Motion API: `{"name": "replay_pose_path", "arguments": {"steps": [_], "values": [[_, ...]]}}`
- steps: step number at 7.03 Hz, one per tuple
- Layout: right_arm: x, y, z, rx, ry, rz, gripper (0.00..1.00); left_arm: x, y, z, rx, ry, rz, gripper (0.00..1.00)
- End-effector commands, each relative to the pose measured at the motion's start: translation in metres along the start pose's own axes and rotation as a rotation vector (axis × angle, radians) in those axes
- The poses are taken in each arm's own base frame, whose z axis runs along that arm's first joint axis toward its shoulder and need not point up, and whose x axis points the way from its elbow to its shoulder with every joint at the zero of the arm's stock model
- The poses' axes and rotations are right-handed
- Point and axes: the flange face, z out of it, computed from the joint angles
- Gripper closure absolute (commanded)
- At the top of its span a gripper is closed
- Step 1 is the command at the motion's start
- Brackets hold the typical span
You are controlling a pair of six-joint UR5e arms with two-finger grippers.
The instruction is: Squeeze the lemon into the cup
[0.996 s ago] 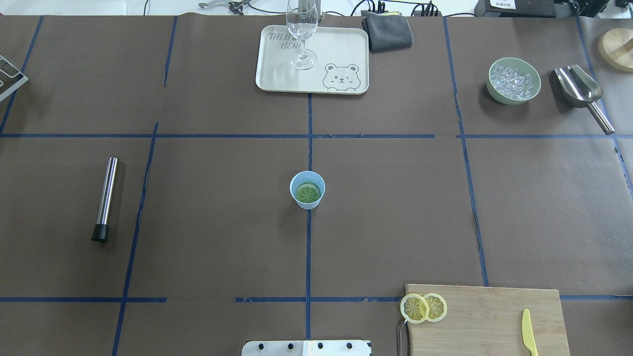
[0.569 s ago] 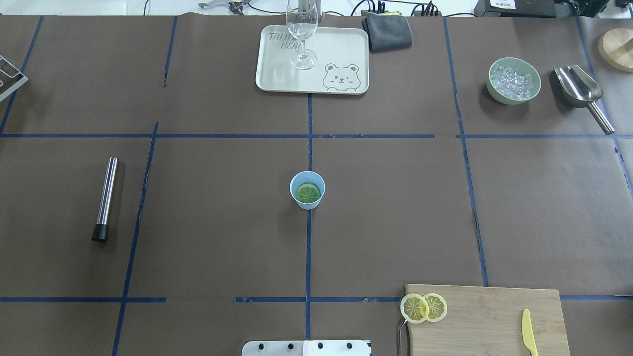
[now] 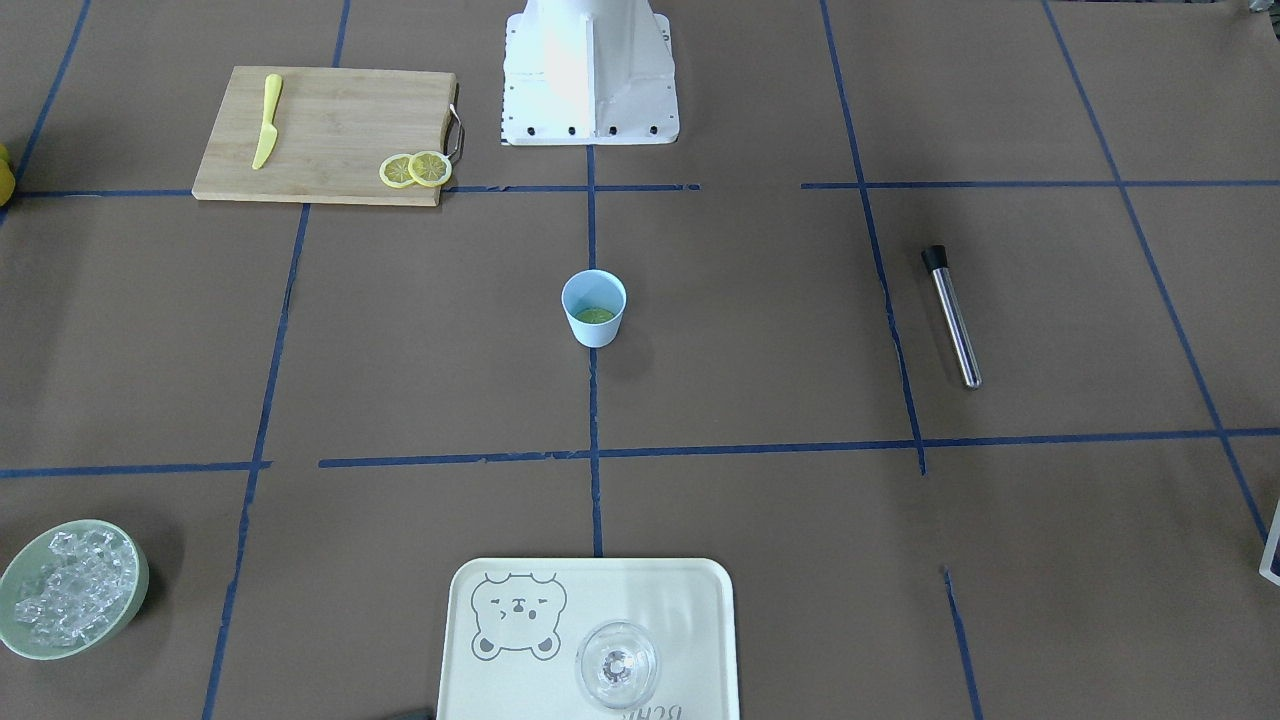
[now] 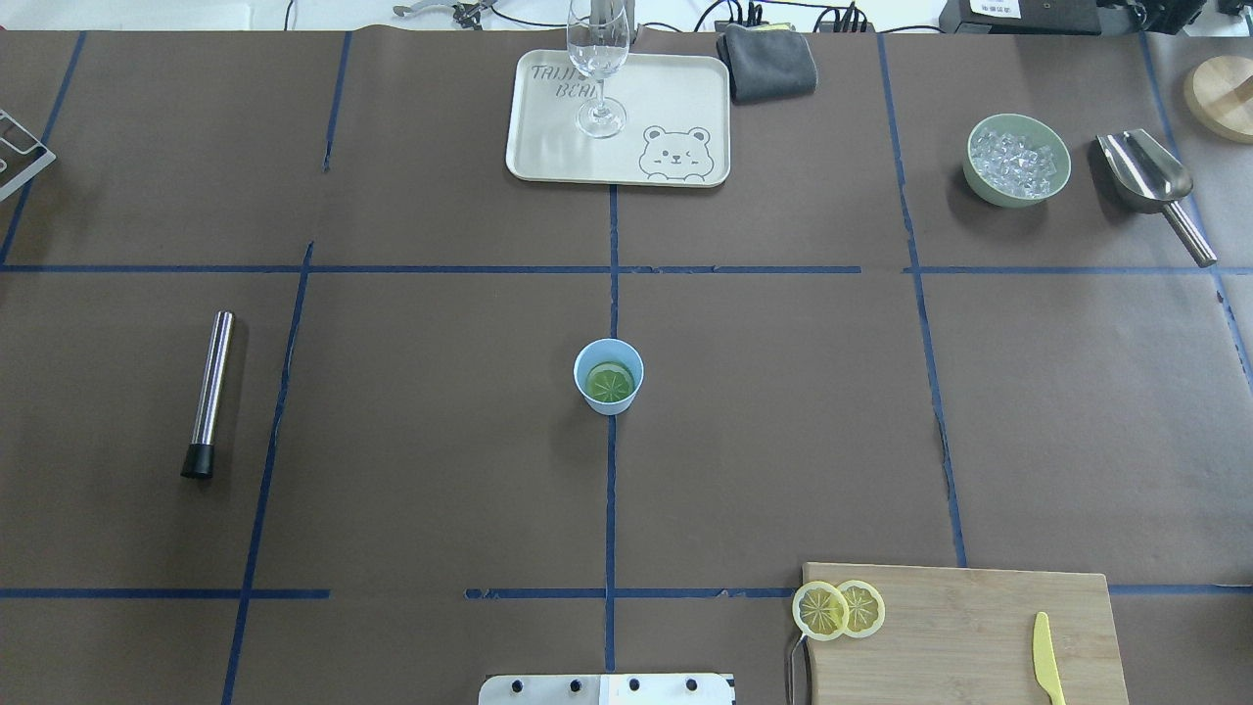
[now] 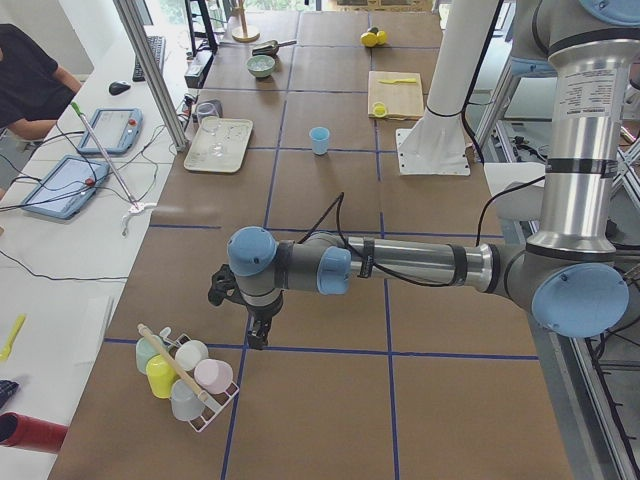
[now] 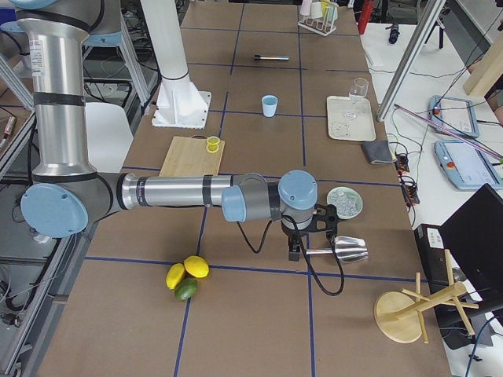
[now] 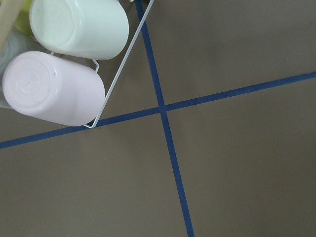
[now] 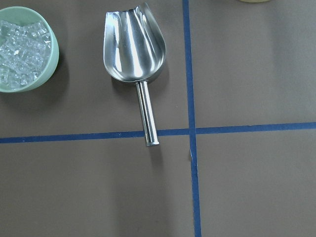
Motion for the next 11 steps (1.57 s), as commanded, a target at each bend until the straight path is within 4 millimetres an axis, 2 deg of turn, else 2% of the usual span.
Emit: {"name": "replay_pose_path", "arguments": {"steps": [1,6,9,11], "values": [[0.0005,0.0004,0.0003,0.0,0.001,0.0,0.0,-0.0016,0.0007,0.0016,-0.003,0.001,-0.002,0.0],[0.0053,0.0045,0.0028,-0.004,0.013,0.004,0.0,-0.0016,0.0007,0.0016,-0.003,0.001,-0.004,0.0],[0.0065,0.006,0.0036,-0.006,0.013,0.007,0.0,-0.0081,0.0043,0.0086,-0.018,0.003,-0.033,0.0],[0.0073,0.0066,0.0041,-0.007,0.015,0.008,0.0,-0.007,0.0058,0.0079,-0.016,0.004,-0.101,0.0]]}}
